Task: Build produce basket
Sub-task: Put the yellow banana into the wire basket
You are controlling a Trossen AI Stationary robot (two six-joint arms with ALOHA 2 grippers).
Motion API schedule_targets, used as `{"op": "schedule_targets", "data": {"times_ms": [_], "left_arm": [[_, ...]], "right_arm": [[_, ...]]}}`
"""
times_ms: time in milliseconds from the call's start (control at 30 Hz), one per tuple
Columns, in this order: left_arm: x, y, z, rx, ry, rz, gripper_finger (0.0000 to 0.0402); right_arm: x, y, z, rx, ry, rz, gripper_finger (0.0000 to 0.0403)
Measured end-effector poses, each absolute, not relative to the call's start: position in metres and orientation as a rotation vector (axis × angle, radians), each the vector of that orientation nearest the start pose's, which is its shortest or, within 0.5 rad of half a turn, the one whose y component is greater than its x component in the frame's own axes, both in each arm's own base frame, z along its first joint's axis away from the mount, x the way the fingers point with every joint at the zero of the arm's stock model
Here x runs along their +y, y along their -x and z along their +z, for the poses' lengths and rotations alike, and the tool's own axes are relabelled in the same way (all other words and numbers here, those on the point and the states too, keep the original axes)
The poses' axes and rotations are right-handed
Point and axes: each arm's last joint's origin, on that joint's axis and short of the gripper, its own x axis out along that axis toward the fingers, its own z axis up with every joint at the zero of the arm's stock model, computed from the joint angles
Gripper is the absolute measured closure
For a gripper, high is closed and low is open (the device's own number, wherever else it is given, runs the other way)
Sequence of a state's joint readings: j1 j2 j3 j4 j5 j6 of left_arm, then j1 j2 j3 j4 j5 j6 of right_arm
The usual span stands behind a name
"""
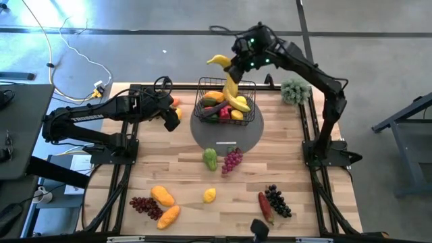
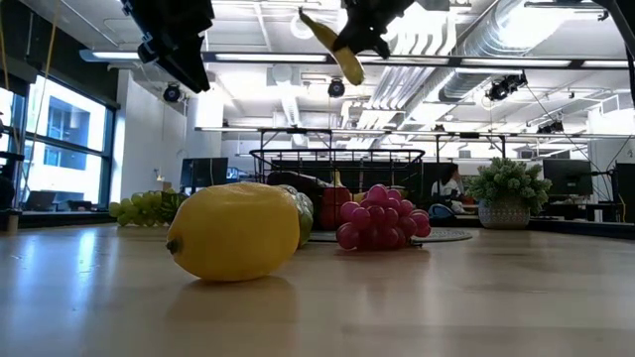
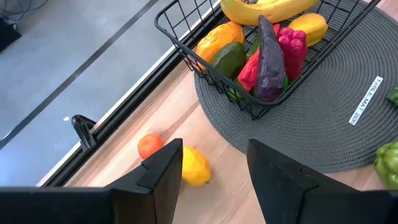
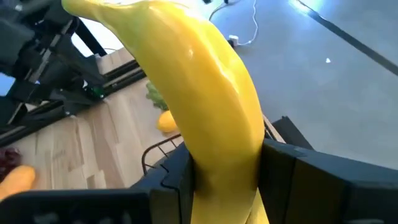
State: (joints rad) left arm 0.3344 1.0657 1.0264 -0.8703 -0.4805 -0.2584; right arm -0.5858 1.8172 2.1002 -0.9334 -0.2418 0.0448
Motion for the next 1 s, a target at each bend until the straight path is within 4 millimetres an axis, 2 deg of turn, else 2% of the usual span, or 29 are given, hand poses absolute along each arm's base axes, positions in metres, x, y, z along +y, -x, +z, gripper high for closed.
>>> {"op": "schedule_targets", "data": {"times_ms": [133,333,600,867,1000], "left_arm": [[0.077,-0.181,0.311,0.826,0.160,0.874,0.0234],[0.078,-0.181,0.311,0.824,0.152,0.888,0.0234],[0.079,-0.180,0.312,0.821,0.129,0.925,0.0234],[0.079,-0.180,0.312,0.820,0.127,0.928,0.0234],[0.079,-0.180,0.312,0.821,0.127,0.928,0.0234]], "right_arm": [[-0.218,-0.314,0.419,0.596,-0.340,-0.348,0.0299],[-0.235,-0.313,0.387,0.625,-0.432,-0.321,0.0299],[-0.243,-0.312,0.354,0.664,-0.487,-0.276,0.0299],[-0.251,-0.311,0.306,0.643,-0.618,-0.178,0.0299],[-0.256,-0.306,0.287,0.626,-0.651,-0.133,0.0299]]}}
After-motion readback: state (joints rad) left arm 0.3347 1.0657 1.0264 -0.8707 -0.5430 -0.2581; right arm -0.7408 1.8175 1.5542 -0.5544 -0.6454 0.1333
